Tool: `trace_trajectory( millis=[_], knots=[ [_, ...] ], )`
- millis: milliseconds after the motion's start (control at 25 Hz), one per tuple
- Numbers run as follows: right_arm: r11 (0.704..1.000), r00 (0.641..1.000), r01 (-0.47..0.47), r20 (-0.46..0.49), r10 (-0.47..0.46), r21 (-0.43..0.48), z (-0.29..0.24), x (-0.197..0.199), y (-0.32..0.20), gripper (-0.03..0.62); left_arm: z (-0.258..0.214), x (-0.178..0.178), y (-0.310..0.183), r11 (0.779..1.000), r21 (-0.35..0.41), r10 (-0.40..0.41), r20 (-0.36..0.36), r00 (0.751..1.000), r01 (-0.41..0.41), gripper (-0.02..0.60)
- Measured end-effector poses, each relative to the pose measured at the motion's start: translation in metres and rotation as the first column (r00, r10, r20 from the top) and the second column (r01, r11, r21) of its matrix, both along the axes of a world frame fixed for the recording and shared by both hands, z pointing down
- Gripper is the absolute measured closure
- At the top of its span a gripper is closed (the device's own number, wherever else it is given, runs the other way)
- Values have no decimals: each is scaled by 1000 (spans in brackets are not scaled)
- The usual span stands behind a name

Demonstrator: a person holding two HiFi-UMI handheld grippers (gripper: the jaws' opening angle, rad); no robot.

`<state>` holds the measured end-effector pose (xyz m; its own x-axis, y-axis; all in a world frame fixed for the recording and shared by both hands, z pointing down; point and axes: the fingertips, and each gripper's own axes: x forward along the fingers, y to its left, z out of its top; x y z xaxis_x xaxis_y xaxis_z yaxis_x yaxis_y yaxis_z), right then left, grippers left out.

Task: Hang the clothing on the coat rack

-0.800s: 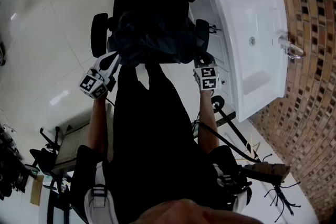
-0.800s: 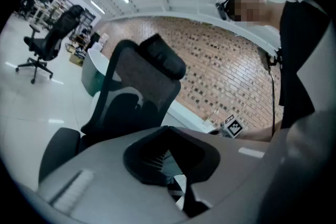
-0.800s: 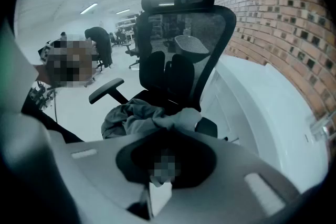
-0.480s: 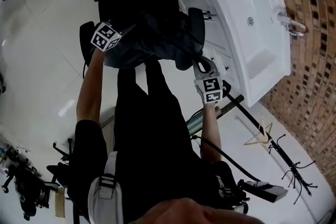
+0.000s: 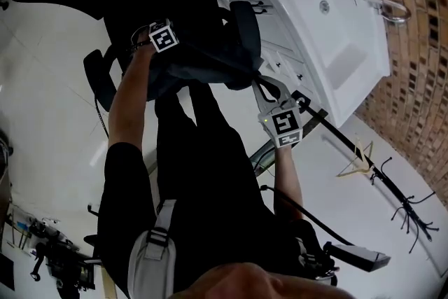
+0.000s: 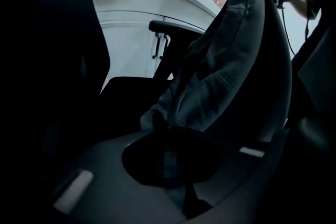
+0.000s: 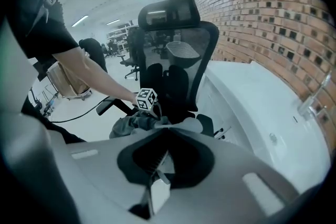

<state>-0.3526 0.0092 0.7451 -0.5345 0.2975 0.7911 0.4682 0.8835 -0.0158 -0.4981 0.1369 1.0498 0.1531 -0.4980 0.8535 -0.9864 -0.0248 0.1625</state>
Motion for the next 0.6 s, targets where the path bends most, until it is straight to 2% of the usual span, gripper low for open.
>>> trace_trajectory(
  millis=[80, 120, 160, 200, 240, 280, 320, 400, 440, 480, 520, 600],
  knots=[
    [999, 999, -42, -7, 42, -17, 7, 2, -7, 588, -15, 6, 2, 990, 82, -112, -60, 992, 117, 565],
    [997, 997, -69, -18, 68, -37, 16, 3, -9, 588, -27, 7, 8, 973, 130, -179, -96, 979, 190, 565],
    [993, 995, -101, -30, 100, -59, 29, 2, -12, 588, -43, 4, 18, 947, 177, -249, -128, 960, 269, 566],
    [987, 990, -139, -43, 136, -84, 41, 1, -14, 588, -62, -1, 30, 907, 228, -323, -162, 932, 354, 566],
    [978, 983, -179, -53, 174, -106, 50, 1, -16, 588, -85, -5, 44, 851, 284, -397, -202, 895, 441, 566],
    [969, 977, -213, -53, 208, -121, 55, 2, -18, 588, -112, -8, 58, 778, 346, -462, -249, 851, 524, 566],
    [962, 971, -240, -41, 237, -129, 54, 2, -21, 588, -143, -10, 74, 689, 415, -515, -297, 804, 594, 566],
    [948, 958, -282, 6, 286, -147, 40, 3, -26, 588, -213, -10, 111, 474, 546, -582, -394, 711, 691, 566],
    [941, 951, -296, 37, 306, -163, 28, 3, -27, 589, -250, -6, 131, 369, 595, -596, -439, 673, 714, 566],
    [934, 943, -306, 73, 323, -184, 11, 2, -27, 589, -287, 1, 149, 281, 635, -594, -474, 650, 720, 566],
    [927, 934, -310, 115, 338, -210, -8, 1, -26, 589, -322, 9, 164, 213, 672, -579, -497, 646, 709, 566],
    [913, 908, -309, 203, 367, -268, -51, -2, -22, 589, -390, 22, 179, 112, 737, -528, -524, 668, 666, 566]
  ],
)
